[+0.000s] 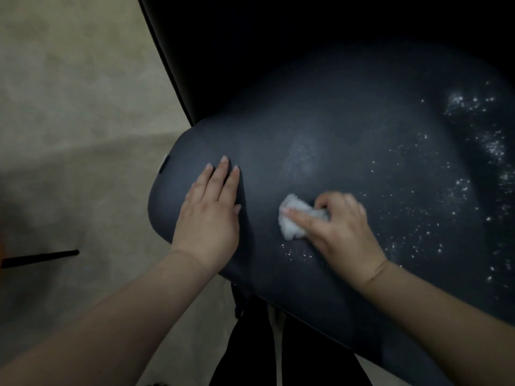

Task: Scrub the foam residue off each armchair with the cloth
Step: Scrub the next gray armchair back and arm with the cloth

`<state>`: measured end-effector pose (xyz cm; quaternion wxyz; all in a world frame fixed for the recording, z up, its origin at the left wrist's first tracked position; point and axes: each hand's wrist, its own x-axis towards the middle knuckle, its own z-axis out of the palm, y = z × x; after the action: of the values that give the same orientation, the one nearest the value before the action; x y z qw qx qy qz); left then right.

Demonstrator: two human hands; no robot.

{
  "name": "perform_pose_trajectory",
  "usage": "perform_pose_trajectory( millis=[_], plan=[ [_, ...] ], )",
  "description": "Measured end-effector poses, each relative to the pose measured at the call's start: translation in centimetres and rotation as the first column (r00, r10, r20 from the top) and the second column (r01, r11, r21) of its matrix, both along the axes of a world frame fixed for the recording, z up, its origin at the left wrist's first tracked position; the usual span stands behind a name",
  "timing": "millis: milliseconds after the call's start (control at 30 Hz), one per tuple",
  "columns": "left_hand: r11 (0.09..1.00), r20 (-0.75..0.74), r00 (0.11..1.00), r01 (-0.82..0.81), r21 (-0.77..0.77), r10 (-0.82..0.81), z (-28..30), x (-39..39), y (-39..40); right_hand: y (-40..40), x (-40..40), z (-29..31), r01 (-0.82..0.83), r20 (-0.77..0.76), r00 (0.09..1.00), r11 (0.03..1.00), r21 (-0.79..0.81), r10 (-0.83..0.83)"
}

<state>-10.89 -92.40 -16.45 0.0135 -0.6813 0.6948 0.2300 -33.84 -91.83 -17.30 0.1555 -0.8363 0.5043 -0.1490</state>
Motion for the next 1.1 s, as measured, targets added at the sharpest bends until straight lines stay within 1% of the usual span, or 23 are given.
perform_pose_trajectory(
  millis=[67, 133, 167, 200, 267, 333, 400, 433, 500, 567, 600, 633, 667, 700, 767, 833, 867, 900, 933, 967, 1033, 1067, 1100],
  plan=[
    [1.0, 0.0, 1.0, -0.017, -0.01, 0.017, 0.1, -0.3, 0.1, -2.2, -0.4, -0.1, 0.162, 0.027, 0.987, 0.987, -0.009, -0.161],
    [0.999, -0.009, 0.999, -0.035, -0.013, 0.035, 0.2, -0.9, 0.0, -3.6, 1.0, -0.2, 0.344, 0.072, 0.935, 0.938, 0.037, -0.346],
    [0.999, -0.013, 0.999, -0.039, -0.013, 0.039, 0.3, -1.1, 0.0, -3.4, 2.2, -0.1, 0.376, 0.093, 0.921, 0.926, 0.04, -0.378],
    [0.999, -0.017, 0.999, -0.041, -0.01, 0.041, 0.3, -1.2, 0.0, -2.6, 3.4, -0.1, 0.347, 0.1, 0.932, 0.937, 0.034, -0.349],
    [1.0, -0.022, 0.999, -0.027, -0.002, 0.027, 0.3, -1.4, -0.1, 0.6, 4.4, -0.3, 0.153, 0.058, 0.986, 0.988, 0.015, -0.153],
    [1.0, -0.015, 1.0, 0.003, -0.009, -0.004, 0.3, -1.5, -0.1, 3.2, 2.8, -0.2, -0.025, 0.01, 1.0, 1.0, 0.017, 0.025],
    [0.999, -0.003, 0.999, 0.036, -0.012, -0.036, 0.4, -1.5, 0.0, 3.3, 0.1, -0.1, -0.054, -0.003, 0.999, 0.998, 0.01, 0.054],
    [0.999, 0.002, 0.999, 0.047, -0.011, -0.047, 0.4, -1.5, 0.1, 2.7, -0.9, -0.1, -0.01, 0.001, 1.0, 1.0, -0.007, 0.01],
    [0.999, 0.009, 0.999, 0.05, -0.014, -0.05, 0.4, -1.5, 0.1, 0.6, -1.5, -0.1, 0.174, 0.043, 0.984, 0.985, -0.017, -0.173],
    [0.999, 0.012, 0.999, 0.048, -0.008, -0.048, 0.4, -1.4, 0.1, -0.7, 0.2, -0.2, 0.358, 0.093, 0.929, 0.933, 0.027, -0.359],
    [0.999, 0.014, 0.999, 0.045, -0.006, -0.045, 0.4, -1.4, 0.1, -0.6, 1.5, -0.2, 0.383, 0.107, 0.917, 0.923, 0.033, -0.384],
    [0.999, 0.014, 0.999, 0.045, -0.005, -0.045, 0.4, -1.4, 0.1, 0.0, 2.6, -0.3, 0.346, 0.104, 0.932, 0.938, 0.029, -0.347],
    [0.999, 0.014, 0.999, 0.05, -0.002, -0.05, 0.5, -1.4, 0.1, 1.2, 3.1, -0.5, 0.264, 0.087, 0.961, 0.964, 0.012, -0.264],
    [0.998, 0.016, 0.998, 0.06, -0.001, -0.06, 0.6, -1.4, 0.1, 2.5, 2.8, -0.7, 0.156, 0.06, 0.986, 0.988, -0.003, -0.155],
    [0.997, 0.022, 0.996, 0.081, -0.005, -0.081, 0.8, -1.4, 0.0, 4.6, 0.6, -0.6, -0.033, 0.029, 0.999, 0.999, -0.005, 0.033],
    [0.995, 0.031, 0.995, 0.099, -0.002, -0.099, 0.9, -1.6, 0.1, 4.5, -2.5, -0.4, -0.129, -0.009, 0.992, 0.992, -0.011, 0.129],
    [0.995, 0.034, 0.994, 0.099, -0.001, -0.099, 1.0, -1.8, 0.1, 3.7, -3.7, -0.3, -0.136, -0.033, 0.99, 0.99, -0.035, 0.135],
    [0.995, 0.034, 0.995, 0.097, -0.004, -0.096, 1.0, -2.0, 0.0, 2.5, -4.6, -0.2, -0.111, -0.051, 0.993, 0.992, -0.065, 0.107],
    [0.995, 0.032, 0.995, 0.095, -0.009, -0.095, 1.0, -2.3, 0.0, 1.1, -5.1, -0.2, -0.042, -0.047, 0.998, 0.995, -0.087, 0.038],
    [0.995, 0.026, 0.995, 0.095, -0.014, -0.094, 1.0, -2.6, -0.2, -0.1, -5.0, -0.2, 0.063, -0.026, 0.998, 0.994, -0.09, -0.066],
    [0.996, 0.008, 0.996, 0.089, -0.023, -0.088, 0.9, -3.4, -0.5, -0.9, -3.5, -0.1, 0.268, 0.05, 0.963, 0.962, -0.054, -0.266],
    [0.996, 0.001, 0.996, 0.088, -0.028, -0.088, 0.9, -3.7, -0.8, -0.2, -2.6, -0.2, 0.306, 0.076, 0.95, 0.951, -0.038, -0.303],
    [0.995, -0.003, 0.996, 0.091, -0.033, -0.092, 0.9, -4.1, -1.0, 1.2, -1.9, -0.4, 0.288, 0.086, 0.955, 0.957, -0.022, -0.286]
  ],
)
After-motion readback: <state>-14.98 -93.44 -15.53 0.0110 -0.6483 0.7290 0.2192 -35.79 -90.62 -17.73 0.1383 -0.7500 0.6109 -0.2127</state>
